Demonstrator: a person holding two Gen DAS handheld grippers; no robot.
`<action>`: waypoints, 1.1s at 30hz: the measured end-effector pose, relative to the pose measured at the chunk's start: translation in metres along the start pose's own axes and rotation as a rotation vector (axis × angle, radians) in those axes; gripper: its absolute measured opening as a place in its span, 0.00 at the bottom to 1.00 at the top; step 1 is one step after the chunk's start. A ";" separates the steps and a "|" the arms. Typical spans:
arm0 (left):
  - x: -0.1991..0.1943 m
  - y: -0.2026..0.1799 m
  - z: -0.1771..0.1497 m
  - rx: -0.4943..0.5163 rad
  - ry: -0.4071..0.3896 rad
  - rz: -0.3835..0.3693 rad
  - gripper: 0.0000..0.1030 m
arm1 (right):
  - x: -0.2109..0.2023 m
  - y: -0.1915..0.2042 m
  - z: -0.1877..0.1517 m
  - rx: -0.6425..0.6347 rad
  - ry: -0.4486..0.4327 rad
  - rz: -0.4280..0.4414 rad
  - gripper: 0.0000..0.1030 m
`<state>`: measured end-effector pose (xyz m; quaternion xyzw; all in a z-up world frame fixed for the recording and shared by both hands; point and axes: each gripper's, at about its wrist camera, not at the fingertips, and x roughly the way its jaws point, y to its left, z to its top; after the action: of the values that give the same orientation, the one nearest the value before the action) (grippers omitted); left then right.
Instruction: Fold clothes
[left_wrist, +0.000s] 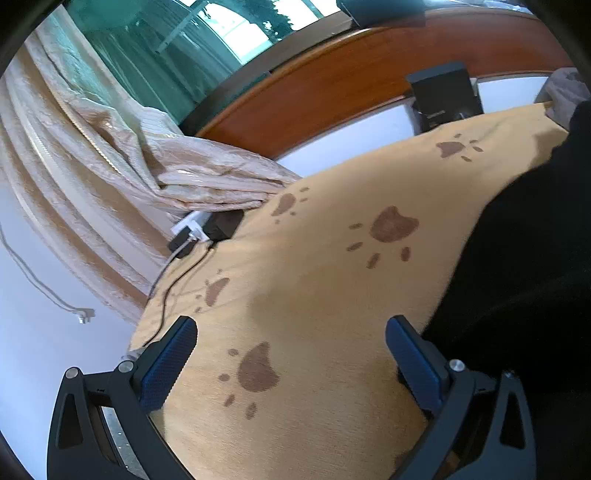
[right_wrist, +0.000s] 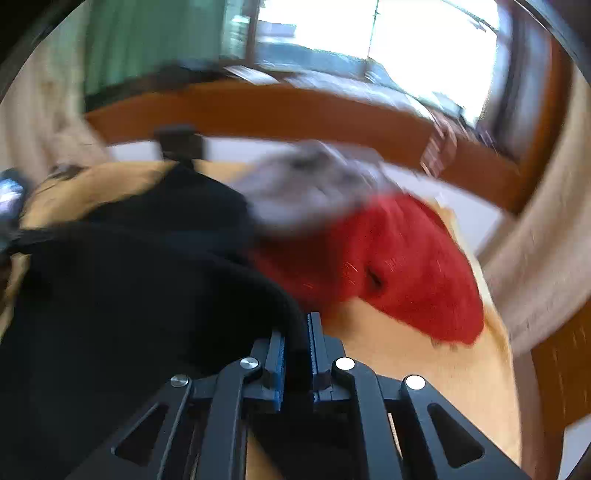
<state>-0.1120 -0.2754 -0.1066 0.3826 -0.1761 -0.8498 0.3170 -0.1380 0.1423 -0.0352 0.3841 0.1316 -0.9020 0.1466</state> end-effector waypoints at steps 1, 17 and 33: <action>0.001 0.000 0.000 0.001 0.001 0.001 1.00 | 0.009 -0.007 -0.003 0.034 0.007 -0.021 0.12; -0.057 0.054 -0.029 -0.092 -0.087 -0.280 1.00 | -0.047 -0.021 -0.030 0.133 -0.197 -0.067 0.78; -0.087 -0.006 -0.056 0.242 -0.239 -0.474 1.00 | -0.046 0.039 -0.062 0.007 -0.147 0.082 0.78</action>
<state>-0.0279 -0.2161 -0.0991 0.3452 -0.2178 -0.9121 0.0384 -0.0526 0.1355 -0.0479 0.3223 0.1018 -0.9215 0.1913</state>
